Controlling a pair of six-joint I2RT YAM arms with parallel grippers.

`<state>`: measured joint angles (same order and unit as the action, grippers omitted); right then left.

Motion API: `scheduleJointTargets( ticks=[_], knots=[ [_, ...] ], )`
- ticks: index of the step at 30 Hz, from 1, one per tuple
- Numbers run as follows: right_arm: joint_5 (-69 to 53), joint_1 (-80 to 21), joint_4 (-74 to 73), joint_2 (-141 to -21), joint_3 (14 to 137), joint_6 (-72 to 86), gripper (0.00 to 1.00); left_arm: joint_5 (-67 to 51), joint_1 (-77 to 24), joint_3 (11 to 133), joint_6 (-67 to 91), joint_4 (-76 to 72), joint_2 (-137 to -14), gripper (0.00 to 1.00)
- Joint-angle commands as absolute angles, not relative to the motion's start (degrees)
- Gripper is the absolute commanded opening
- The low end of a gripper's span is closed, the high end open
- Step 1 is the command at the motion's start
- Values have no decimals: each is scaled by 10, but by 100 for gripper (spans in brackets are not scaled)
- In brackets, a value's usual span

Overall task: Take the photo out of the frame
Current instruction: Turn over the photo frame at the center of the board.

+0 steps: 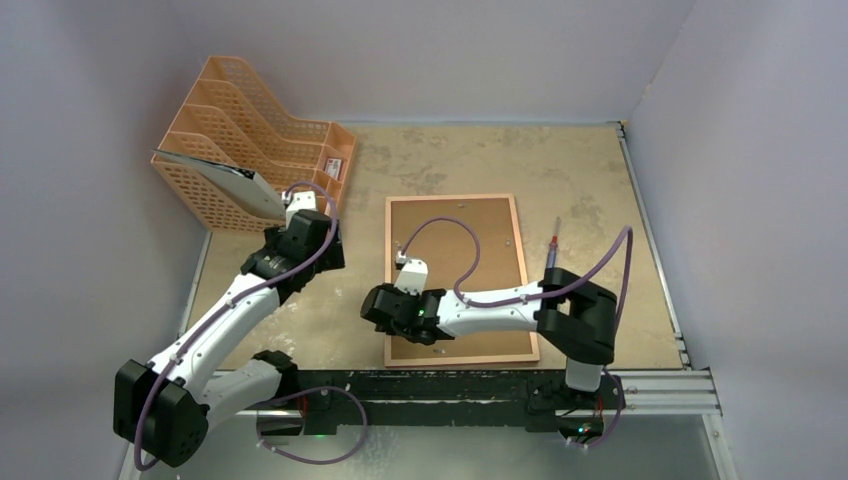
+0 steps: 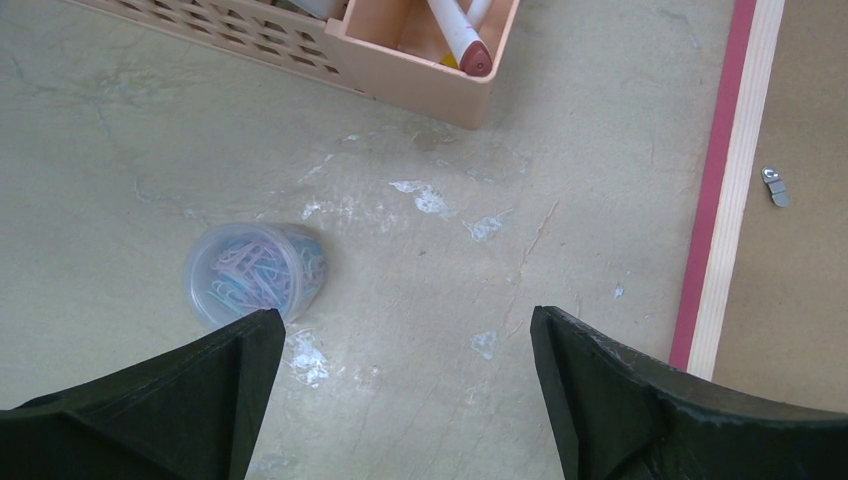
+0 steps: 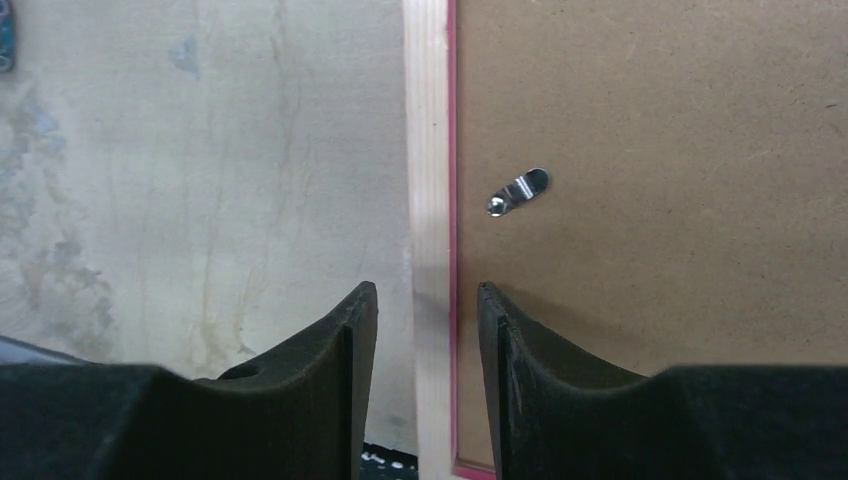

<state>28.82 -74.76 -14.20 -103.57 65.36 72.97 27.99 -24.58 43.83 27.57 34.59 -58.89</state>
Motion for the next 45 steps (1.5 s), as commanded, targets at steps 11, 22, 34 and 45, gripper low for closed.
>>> scheduleJointTargets(
  ticks=[11, 22, 34, 45],
  knots=[
    [312, -757, -192, -1089, 715, 734, 40, 288, -237, 462, 284, 344, -594, 99],
    [327, -763, -242, -1127, 751, 740, 37, 285, -236, 462, 283, 342, -603, 99],
    [332, -765, -253, -1149, 766, 740, 21, 283, -236, 459, 286, 346, -603, 99],
    [336, -765, -236, -1122, 753, 745, 1, 251, -236, 462, 278, 339, -611, 99]
  ],
)
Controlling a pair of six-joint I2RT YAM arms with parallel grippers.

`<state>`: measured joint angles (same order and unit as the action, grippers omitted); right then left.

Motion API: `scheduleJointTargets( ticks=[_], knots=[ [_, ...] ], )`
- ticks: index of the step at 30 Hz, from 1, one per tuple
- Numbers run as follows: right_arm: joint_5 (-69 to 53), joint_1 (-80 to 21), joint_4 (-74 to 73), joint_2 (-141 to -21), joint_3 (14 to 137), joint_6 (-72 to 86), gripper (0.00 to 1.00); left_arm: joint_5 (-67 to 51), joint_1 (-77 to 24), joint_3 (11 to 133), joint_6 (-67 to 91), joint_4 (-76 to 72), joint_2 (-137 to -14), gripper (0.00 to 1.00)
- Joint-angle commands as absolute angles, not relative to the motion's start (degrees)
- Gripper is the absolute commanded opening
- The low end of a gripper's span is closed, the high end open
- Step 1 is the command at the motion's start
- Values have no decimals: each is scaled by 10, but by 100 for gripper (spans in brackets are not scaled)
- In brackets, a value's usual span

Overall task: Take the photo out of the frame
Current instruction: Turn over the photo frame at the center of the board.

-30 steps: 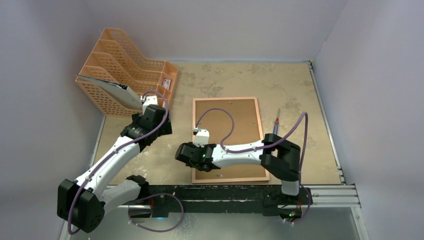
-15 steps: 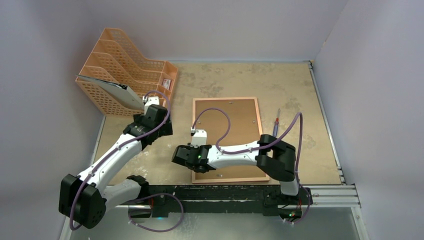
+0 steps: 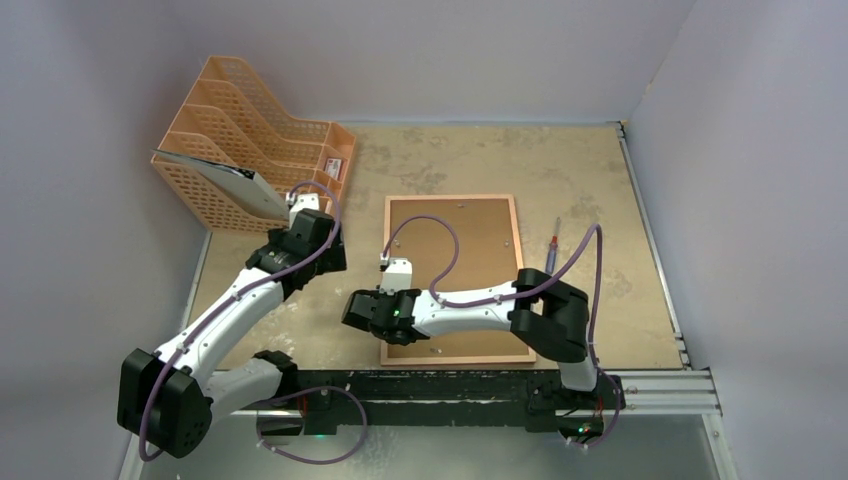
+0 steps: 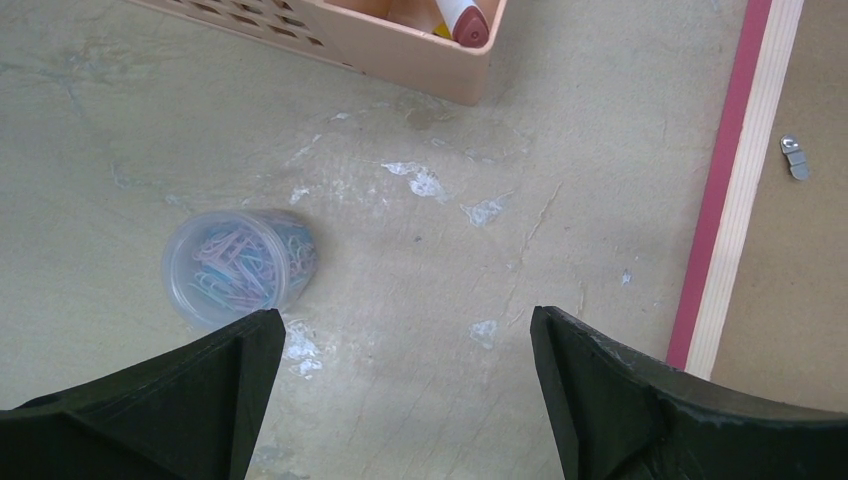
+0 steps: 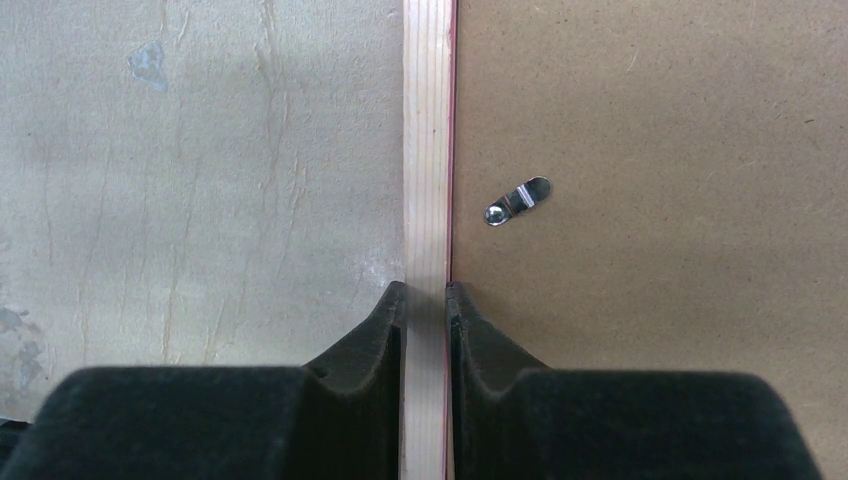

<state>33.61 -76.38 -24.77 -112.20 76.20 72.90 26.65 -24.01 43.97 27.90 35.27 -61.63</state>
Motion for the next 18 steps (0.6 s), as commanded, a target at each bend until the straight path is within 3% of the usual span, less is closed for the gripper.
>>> scheduleJointTargets(
  ticks=[1, 7, 18],
  knots=[
    [335, -765, -228, -1114, 748, 743, 0, 246, -236, 461, 277, 339, -612, 99],
    [317, -765, -154, -1074, 719, 721, 0, 178, -236, 459, 265, 331, -612, 99],
    [336, -765, -152, -1031, 695, 732, 0, 54, -235, 413, 330, 239, -627, 99]
  ],
)
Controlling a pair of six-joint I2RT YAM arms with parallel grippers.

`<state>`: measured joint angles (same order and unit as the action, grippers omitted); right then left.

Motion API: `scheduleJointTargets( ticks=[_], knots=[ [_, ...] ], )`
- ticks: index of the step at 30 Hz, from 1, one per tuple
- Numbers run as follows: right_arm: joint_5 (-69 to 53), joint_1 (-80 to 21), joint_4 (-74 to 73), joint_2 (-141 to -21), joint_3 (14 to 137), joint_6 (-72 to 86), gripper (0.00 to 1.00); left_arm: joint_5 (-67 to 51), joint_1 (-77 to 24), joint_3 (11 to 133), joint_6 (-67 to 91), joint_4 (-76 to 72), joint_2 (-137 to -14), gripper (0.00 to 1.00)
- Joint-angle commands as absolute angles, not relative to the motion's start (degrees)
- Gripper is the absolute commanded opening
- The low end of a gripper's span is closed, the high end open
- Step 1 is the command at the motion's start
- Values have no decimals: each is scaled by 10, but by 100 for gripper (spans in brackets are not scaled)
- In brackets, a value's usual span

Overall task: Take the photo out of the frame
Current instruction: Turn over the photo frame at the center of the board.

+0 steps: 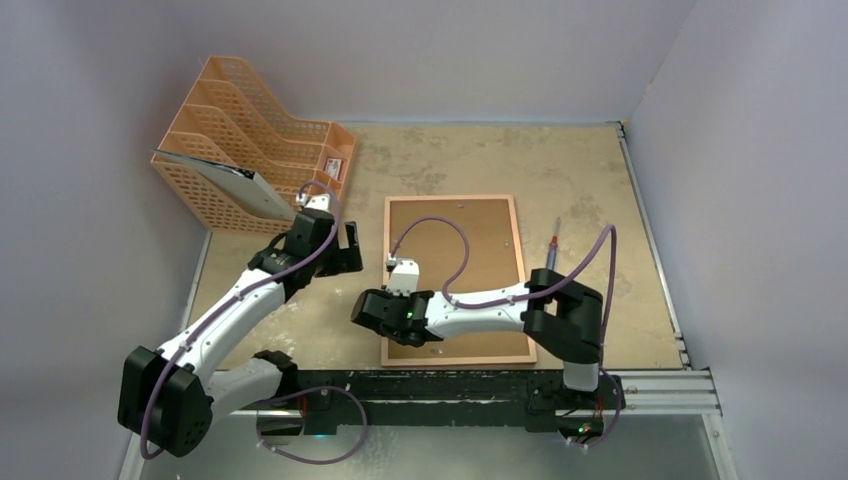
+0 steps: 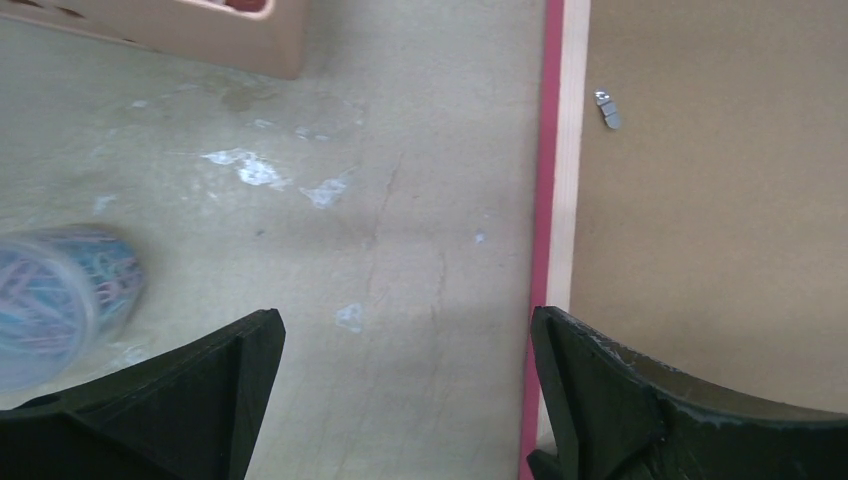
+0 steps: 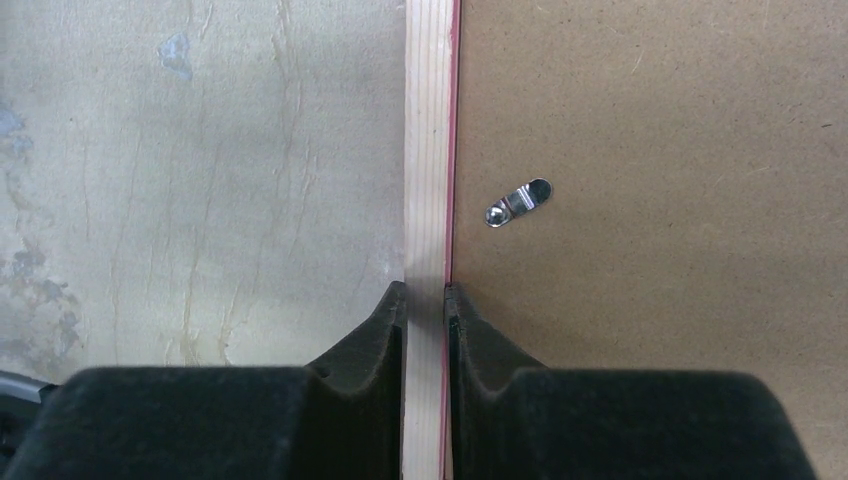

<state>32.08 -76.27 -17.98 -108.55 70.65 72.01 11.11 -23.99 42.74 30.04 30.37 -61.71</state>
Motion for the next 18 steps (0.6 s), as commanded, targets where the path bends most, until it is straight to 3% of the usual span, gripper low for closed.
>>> scheduleJointTargets(
  ticks=[1, 18],
  knots=[
    [336, -765, -150, -1025, 690, 734, 0, 44, -235, 407, 335, 230, -632, 99],
    [308, -766, -96, -956, 646, 707, 0, -138, -235, 288, 412, -34, -688, 99]
  ],
)
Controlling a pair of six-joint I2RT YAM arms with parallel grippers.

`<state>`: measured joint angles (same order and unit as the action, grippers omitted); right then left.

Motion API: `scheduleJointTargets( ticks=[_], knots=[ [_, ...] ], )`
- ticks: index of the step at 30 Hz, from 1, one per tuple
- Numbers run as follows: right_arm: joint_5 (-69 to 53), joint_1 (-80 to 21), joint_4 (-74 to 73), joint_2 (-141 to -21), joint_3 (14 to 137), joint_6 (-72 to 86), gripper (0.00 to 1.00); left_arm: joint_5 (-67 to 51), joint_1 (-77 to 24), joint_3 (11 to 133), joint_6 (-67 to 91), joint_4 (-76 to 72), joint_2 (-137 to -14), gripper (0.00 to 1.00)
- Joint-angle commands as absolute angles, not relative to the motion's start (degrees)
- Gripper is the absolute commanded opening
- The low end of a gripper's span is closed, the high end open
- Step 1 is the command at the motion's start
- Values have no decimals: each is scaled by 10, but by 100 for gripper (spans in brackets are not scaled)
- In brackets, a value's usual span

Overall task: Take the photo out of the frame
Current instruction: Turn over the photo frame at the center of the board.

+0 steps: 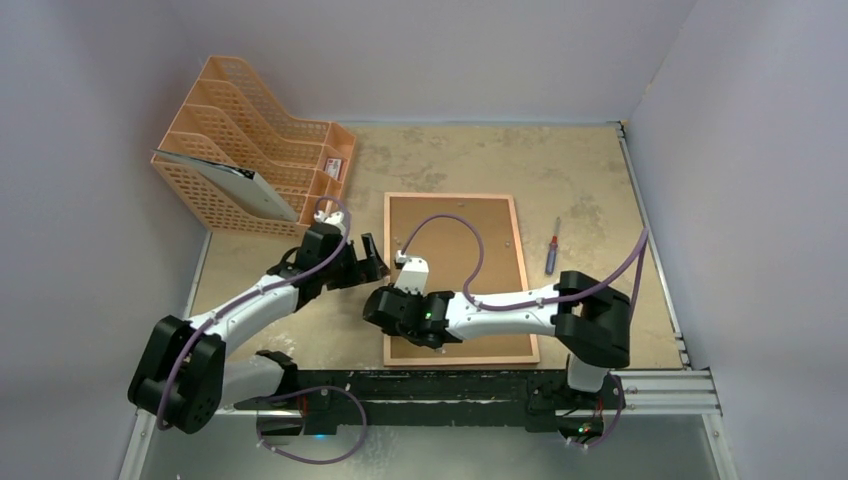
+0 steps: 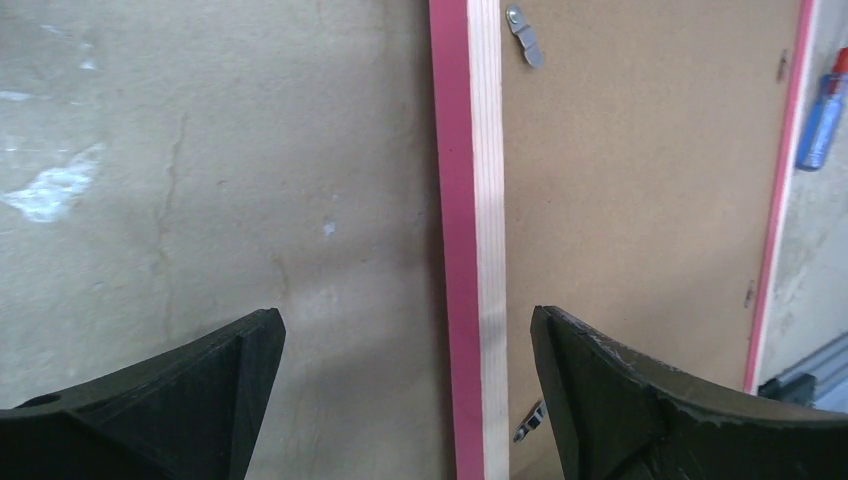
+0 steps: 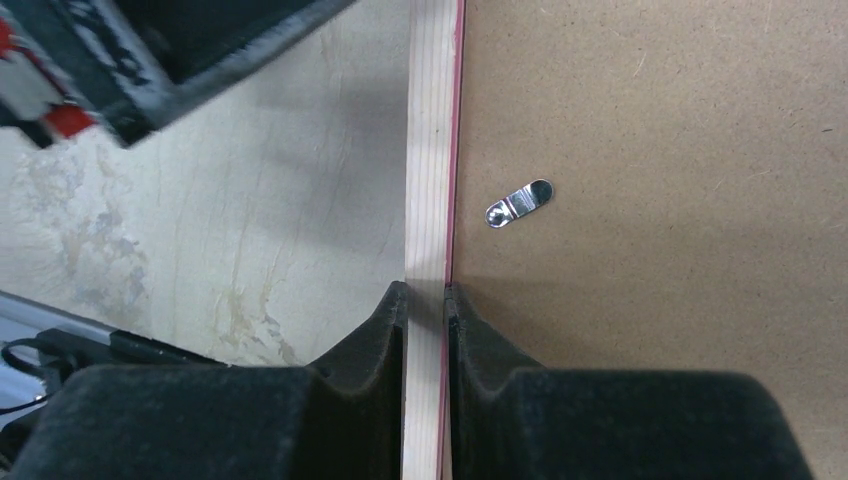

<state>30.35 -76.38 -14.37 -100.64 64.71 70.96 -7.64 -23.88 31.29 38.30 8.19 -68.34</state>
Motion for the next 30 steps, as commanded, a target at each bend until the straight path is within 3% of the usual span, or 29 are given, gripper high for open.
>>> scheduleJointTargets(
  ticks=[1, 20, 23, 30],
  knots=[
    [306, -766, -94, -952, 643, 706, 0, -146, -235, 282, 416, -43, -688, 99],
    [291, -774, -3, -897, 592, 680, 0, -245, -235, 237, 471, -240, -754, 91],
    [285, -774, 14, -891, 584, 678, 0, -252, -230, 238, 471, -251, -755, 87],
    [283, -777, 33, -881, 571, 676, 0, -271, -215, 231, 481, -280, -771, 63]
  ],
)
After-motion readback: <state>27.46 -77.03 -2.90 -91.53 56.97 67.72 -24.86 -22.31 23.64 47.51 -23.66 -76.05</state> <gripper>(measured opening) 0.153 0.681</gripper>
